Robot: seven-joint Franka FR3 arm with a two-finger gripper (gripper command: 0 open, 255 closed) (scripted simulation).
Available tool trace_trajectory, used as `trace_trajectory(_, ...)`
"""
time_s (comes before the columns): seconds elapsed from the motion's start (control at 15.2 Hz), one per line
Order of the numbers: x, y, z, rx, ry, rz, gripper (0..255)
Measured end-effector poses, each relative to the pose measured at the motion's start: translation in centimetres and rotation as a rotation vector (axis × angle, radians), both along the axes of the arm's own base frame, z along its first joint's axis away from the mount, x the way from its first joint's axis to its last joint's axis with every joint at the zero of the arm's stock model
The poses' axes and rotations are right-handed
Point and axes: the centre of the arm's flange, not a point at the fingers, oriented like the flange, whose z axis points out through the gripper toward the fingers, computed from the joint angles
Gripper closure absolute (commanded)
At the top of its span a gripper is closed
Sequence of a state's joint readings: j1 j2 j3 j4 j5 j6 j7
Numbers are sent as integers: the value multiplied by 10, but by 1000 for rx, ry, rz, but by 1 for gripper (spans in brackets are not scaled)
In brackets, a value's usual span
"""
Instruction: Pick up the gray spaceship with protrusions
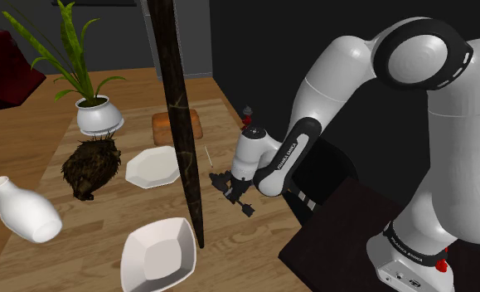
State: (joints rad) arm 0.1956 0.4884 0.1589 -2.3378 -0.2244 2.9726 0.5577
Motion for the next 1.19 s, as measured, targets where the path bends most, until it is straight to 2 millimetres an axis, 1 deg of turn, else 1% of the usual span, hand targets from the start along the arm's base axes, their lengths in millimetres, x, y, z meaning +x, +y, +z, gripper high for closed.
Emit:
trace_trajectory(0.13, 0, 0, 0, 0, 0, 0, 255)
trace_trajectory(0.26, 0, 0, 6, 0, 0, 0, 255)
trace_trajectory(1.19, 0, 0, 76, 0, 0, 0, 255)
